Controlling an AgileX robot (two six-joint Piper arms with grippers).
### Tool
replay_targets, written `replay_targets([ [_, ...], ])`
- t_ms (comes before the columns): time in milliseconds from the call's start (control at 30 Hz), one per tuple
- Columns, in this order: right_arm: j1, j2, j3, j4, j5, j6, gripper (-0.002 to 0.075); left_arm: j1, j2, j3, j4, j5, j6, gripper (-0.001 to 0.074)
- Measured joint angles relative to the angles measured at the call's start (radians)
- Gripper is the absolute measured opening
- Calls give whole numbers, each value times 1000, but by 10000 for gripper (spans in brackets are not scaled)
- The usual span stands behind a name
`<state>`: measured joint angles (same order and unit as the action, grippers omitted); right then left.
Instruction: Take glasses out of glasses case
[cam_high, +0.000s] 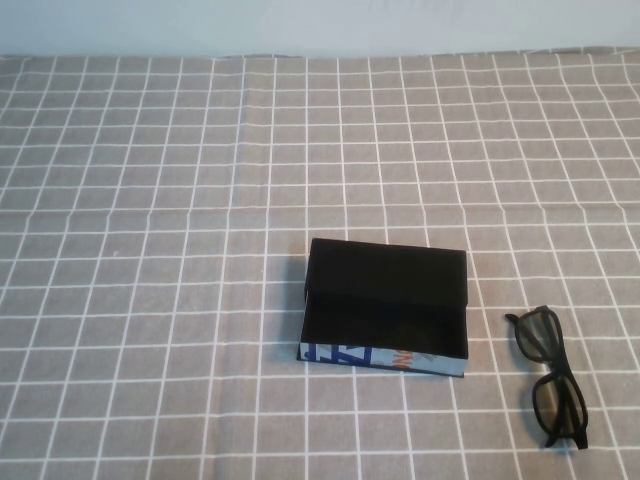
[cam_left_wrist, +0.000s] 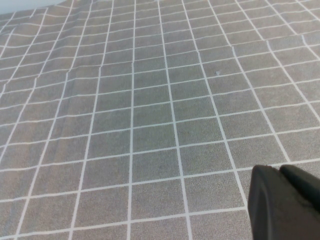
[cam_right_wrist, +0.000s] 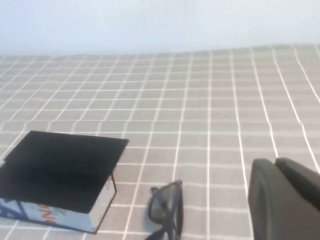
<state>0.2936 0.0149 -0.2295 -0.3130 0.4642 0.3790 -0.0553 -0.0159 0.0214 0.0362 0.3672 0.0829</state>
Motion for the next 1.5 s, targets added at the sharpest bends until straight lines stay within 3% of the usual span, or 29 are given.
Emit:
replay_targets([
  [167, -147, -24, 78, 151, -23, -33, -16, 0, 0, 0, 0, 0, 0, -4],
  [300, -263, -26, 125, 303, -145, -209, -16, 0, 0, 0, 0, 0, 0, -4],
  [433, -308, -28, 195, 395, -276, -338, -16, 0, 0, 0, 0, 0, 0, -4],
  [767, -306, -28, 256, 414, -257, -379, -18, 0, 0, 0, 0, 0, 0, -4],
  [1100, -193, -28, 256, 416, -164, -379, -18, 0, 0, 0, 0, 0, 0, -4],
  [1500, -190, -28, 258, 421, -158, -386, -18, 0, 0, 0, 0, 0, 0, -4],
])
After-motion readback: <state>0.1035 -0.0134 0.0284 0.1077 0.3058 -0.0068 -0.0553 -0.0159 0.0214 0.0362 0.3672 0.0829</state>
